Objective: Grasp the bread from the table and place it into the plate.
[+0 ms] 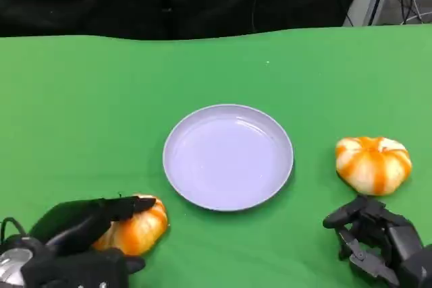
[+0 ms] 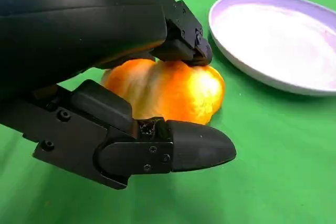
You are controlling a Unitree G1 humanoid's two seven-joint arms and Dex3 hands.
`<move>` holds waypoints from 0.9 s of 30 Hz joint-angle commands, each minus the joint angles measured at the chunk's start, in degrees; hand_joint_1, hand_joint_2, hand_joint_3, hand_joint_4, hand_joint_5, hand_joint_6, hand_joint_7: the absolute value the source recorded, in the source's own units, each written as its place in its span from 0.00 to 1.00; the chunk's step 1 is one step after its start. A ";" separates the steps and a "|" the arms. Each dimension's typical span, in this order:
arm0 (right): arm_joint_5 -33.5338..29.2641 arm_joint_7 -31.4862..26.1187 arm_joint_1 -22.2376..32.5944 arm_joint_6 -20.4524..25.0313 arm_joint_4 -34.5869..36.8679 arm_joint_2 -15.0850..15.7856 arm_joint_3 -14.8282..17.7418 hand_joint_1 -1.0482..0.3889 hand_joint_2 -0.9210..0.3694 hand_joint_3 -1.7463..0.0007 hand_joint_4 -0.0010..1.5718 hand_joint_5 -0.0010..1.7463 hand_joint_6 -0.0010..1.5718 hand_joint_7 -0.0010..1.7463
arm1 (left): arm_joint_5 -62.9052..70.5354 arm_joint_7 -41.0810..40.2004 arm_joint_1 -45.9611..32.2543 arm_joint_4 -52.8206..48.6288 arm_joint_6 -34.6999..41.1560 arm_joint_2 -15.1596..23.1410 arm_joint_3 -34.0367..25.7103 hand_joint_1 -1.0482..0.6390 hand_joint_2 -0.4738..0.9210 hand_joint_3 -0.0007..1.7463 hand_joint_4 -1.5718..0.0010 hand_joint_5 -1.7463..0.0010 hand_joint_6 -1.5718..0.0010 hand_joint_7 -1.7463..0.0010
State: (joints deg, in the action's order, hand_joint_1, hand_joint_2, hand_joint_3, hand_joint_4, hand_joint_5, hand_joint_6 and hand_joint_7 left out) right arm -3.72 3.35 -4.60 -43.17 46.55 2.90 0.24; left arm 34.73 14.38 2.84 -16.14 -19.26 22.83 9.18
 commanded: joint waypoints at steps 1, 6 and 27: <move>-0.02 0.24 0.14 0.32 0.33 0.69 0.05 0.63 0.00 0.72 0.43 0.98 0.47 0.68 | 0.98 1.41 -0.65 -0.65 3.20 1.24 3.81 0.00 1.00 0.37 0.73 0.99 0.73 1.00; 0.01 0.22 0.24 0.33 0.10 0.72 0.12 0.64 0.00 0.72 0.43 0.97 0.47 0.68 | 0.30 0.10 -0.60 -0.79 4.31 1.67 5.36 0.00 1.00 0.36 0.72 0.99 0.73 1.00; 0.10 0.36 0.58 1.44 -1.11 0.86 0.22 0.65 0.00 0.71 0.43 0.97 0.47 0.68 | -3.05 -0.46 -1.47 1.26 7.29 4.13 7.68 0.61 0.97 0.01 0.71 1.00 0.70 1.00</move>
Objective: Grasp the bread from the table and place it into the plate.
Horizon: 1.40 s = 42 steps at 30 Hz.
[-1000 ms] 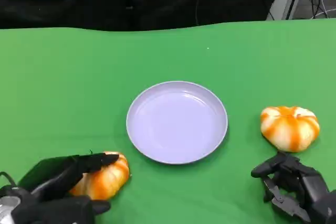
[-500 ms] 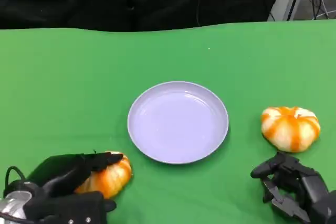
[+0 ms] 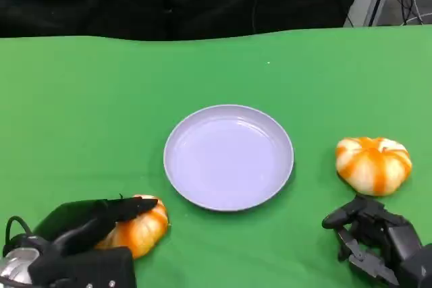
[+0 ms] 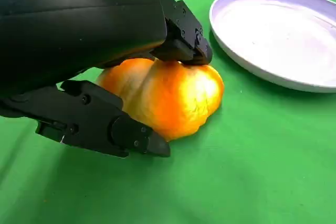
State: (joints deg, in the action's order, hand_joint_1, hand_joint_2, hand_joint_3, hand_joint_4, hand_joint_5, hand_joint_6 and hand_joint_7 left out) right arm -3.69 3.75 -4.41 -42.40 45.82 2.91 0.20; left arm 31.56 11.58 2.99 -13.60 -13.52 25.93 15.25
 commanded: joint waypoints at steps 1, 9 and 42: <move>0.10 -0.01 0.39 0.74 -0.40 0.86 0.26 0.65 0.00 0.71 0.43 0.97 0.47 0.68 | 0.14 2.16 -1.58 -1.30 1.63 1.06 1.71 0.61 0.97 0.01 0.71 1.00 0.70 1.00; 0.19 0.13 0.48 0.06 -0.14 0.88 0.29 0.65 0.00 0.71 0.43 0.97 0.47 0.67 | 2.10 -15.80 -1.08 -8.86 -2.55 -3.08 0.61 0.62 1.00 0.14 0.12 0.93 0.17 0.94; 0.13 0.15 0.08 0.19 0.22 0.77 0.32 0.64 0.00 0.72 0.42 0.98 0.47 0.68 | -0.95 -36.82 -1.32 -13.90 -13.68 -8.40 -4.08 0.58 0.69 0.63 0.32 0.21 0.34 0.38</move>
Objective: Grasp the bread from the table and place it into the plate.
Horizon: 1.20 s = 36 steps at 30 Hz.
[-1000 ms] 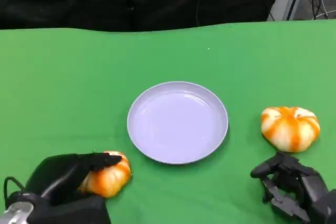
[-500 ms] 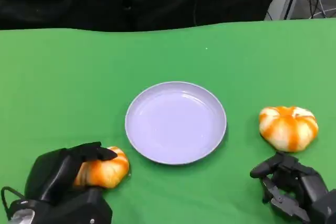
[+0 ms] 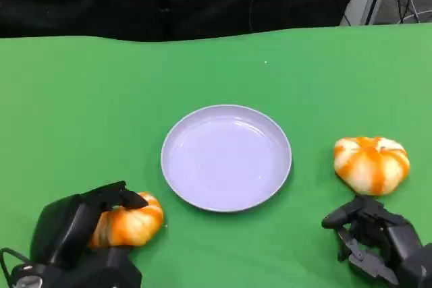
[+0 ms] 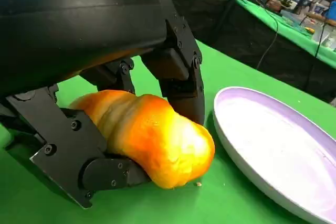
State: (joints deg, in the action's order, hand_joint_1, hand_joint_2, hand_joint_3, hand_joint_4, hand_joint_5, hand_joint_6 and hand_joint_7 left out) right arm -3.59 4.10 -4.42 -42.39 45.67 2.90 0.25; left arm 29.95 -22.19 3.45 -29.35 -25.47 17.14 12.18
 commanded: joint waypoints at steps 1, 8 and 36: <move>-0.01 -0.22 0.04 0.09 0.49 0.78 0.28 0.65 0.00 0.72 0.42 0.98 0.47 0.68 | 0.83 -3.61 -1.88 2.08 -2.00 0.39 -1.12 0.59 0.69 0.63 0.32 0.22 0.33 0.39; -0.32 -0.61 -0.15 0.25 0.74 0.84 0.19 0.64 0.00 0.72 0.42 0.96 0.47 0.67 | 1.04 -4.95 -3.11 5.75 -2.14 0.11 -2.52 0.59 0.66 0.68 0.33 0.24 0.32 0.42; -0.44 -1.41 -3.51 -1.16 5.93 0.63 0.10 0.64 0.00 0.72 0.43 0.98 0.48 0.67 | 4.71 -4.61 -1.73 15.33 -0.70 -0.43 -4.93 0.59 0.62 0.70 0.41 0.14 0.35 0.37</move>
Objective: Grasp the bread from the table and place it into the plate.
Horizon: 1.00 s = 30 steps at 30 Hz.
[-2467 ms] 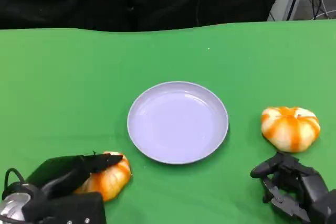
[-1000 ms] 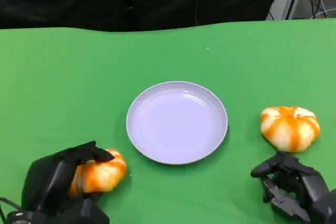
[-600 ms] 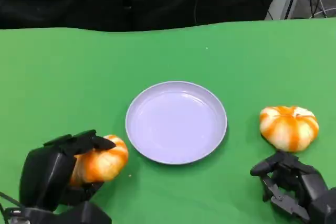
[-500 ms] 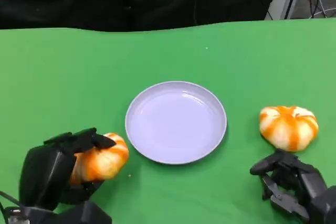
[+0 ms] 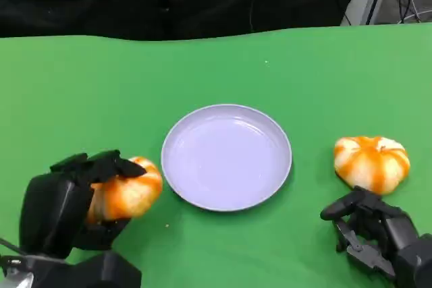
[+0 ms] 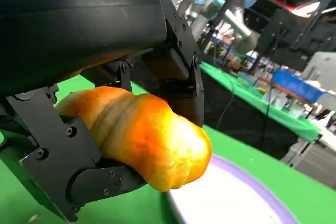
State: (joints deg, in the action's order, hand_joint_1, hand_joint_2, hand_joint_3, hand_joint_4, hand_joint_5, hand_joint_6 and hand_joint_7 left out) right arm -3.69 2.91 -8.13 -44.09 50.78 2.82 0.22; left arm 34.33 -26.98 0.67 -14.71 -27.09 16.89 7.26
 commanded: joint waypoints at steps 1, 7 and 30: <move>-0.38 -0.27 0.20 0.57 0.81 0.79 0.13 0.64 0.00 0.72 0.43 0.98 0.48 0.67 | 0.49 0.11 1.24 0.72 1.05 -0.35 0.12 0.59 0.62 0.70 0.40 0.15 0.34 0.38; 0.15 0.48 0.27 0.24 1.03 0.95 0.35 0.64 0.00 0.72 0.43 0.98 0.48 0.66 | 0.59 -0.72 3.64 -1.67 0.04 -2.06 1.55 0.59 0.64 0.69 0.36 0.23 0.31 0.46; -0.53 -0.81 0.18 -0.06 1.53 0.23 -0.67 0.64 0.00 0.72 0.43 0.99 0.47 0.67 | 4.33 -0.12 19.34 -12.37 -0.77 -6.91 10.10 0.58 0.71 0.58 0.49 0.09 0.40 0.37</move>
State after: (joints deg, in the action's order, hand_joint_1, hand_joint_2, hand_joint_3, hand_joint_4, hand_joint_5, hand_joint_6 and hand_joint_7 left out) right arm -3.83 2.16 -8.56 -44.73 51.49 2.73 -0.46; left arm 38.36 -27.13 17.99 -26.01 -27.94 10.04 16.76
